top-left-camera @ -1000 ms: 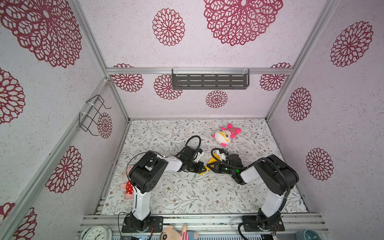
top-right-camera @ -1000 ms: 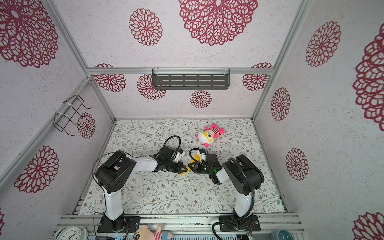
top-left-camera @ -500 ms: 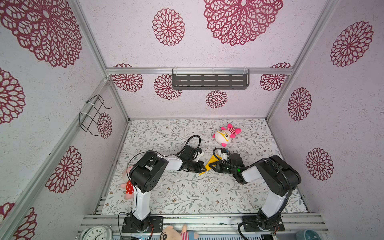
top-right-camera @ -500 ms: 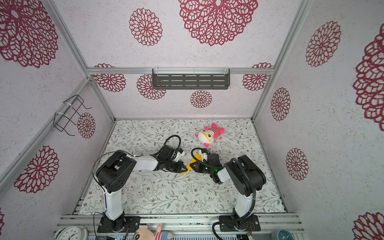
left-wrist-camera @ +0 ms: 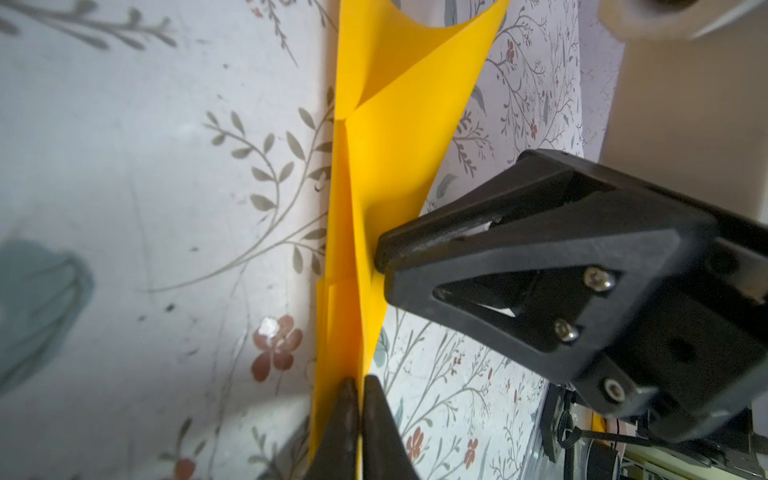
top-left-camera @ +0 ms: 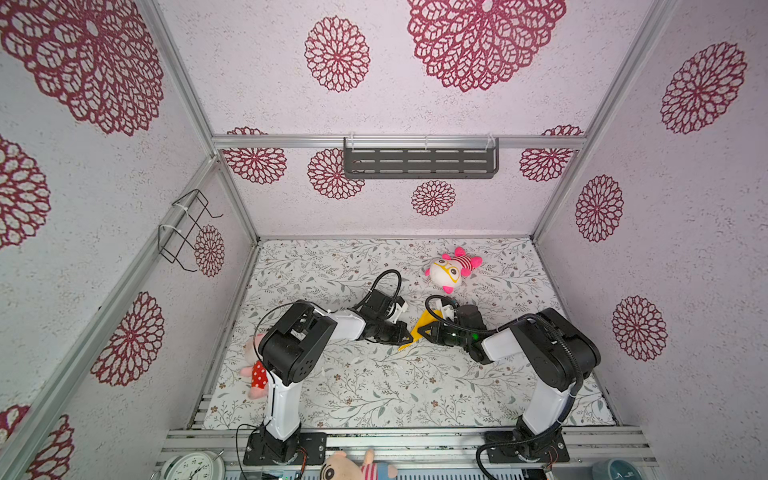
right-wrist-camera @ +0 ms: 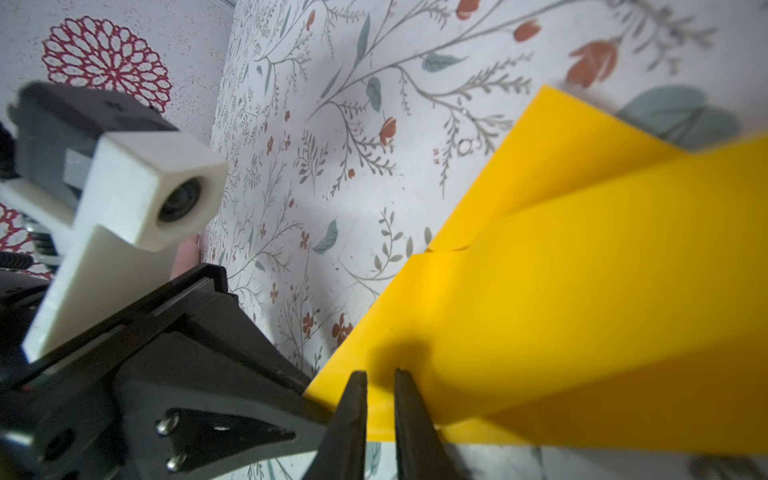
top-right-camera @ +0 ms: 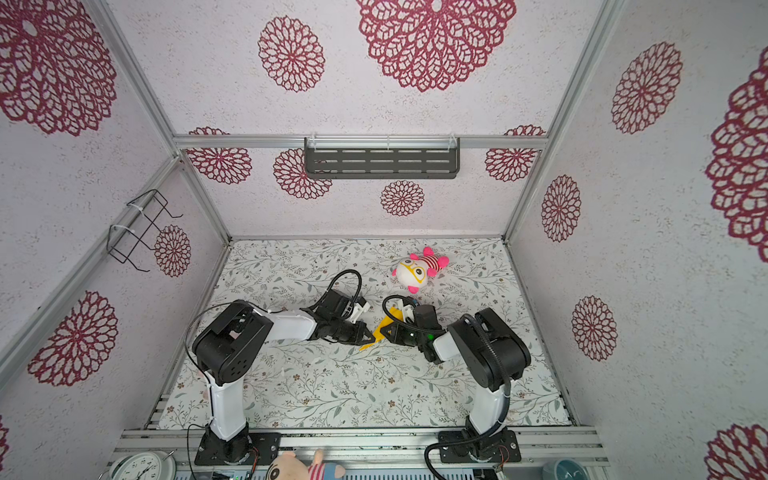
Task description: Fold a paper plane with a square sheet of paper (pick it up from the middle)
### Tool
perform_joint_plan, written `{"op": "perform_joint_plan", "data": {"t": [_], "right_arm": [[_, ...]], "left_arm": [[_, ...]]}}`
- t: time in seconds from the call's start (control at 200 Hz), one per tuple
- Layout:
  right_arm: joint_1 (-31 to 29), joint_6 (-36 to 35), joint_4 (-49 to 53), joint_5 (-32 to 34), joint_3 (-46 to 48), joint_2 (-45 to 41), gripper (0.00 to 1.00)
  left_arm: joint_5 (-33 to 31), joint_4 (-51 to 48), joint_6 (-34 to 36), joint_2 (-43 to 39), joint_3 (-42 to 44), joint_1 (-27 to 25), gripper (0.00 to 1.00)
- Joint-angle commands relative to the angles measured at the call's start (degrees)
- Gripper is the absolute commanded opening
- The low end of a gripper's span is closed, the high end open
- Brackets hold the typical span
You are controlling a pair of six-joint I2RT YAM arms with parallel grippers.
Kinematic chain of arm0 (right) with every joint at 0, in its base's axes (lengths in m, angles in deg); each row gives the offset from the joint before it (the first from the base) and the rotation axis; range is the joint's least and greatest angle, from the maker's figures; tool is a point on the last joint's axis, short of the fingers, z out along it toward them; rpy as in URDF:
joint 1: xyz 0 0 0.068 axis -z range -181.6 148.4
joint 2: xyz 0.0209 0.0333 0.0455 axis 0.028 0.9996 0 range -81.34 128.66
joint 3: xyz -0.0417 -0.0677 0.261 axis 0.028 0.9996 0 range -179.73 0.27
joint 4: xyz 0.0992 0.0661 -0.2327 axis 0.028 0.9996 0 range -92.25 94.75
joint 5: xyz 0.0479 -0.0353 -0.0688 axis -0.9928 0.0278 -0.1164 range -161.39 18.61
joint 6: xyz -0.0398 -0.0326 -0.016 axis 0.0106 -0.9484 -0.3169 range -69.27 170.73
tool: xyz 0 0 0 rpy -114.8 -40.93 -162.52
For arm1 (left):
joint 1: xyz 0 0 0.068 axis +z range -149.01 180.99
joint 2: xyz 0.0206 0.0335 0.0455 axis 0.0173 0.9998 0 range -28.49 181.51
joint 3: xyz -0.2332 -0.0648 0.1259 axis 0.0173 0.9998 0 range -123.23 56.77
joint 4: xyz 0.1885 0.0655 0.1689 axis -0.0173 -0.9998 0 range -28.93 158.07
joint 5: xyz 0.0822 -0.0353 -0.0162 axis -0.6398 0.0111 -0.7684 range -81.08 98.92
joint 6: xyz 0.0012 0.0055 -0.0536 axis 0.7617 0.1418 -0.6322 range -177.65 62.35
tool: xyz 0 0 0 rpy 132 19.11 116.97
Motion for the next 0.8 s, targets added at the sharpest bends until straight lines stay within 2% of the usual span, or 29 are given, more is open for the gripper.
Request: {"op": "perform_joint_plan", "data": {"t": [0.0, 0.2, 0.435, 0.64, 0.79], "right_arm": [[0.42, -0.41, 3.35, 1.09, -1.04, 1.59, 0.18], [0.44, -1.52, 6.69, 1.21, -1.41, 2.04, 0.17], [0.38, -2.29, 7.78, 0.61, -1.90, 2.41, 0.16], [0.29, -2.78, 8.20, 0.24, -2.04, 2.17, 0.16], [0.29, -3.06, 8.29, 0.18, -2.00, 2.15, 0.16]], "left_arm": [[-8.93, -8.42, 0.33, 4.49, 2.07, 0.89, 0.12], [-6.74, -10.44, 0.66, 0.80, 1.10, 0.89, 0.20], [-3.89, -11.06, -0.55, -4.77, 0.79, 1.33, 0.24], [-3.71, -9.95, -2.18, -7.66, 0.89, 1.95, 0.24], [-1.74, -7.41, -3.63, -6.75, 0.63, 1.91, 0.19]]}}
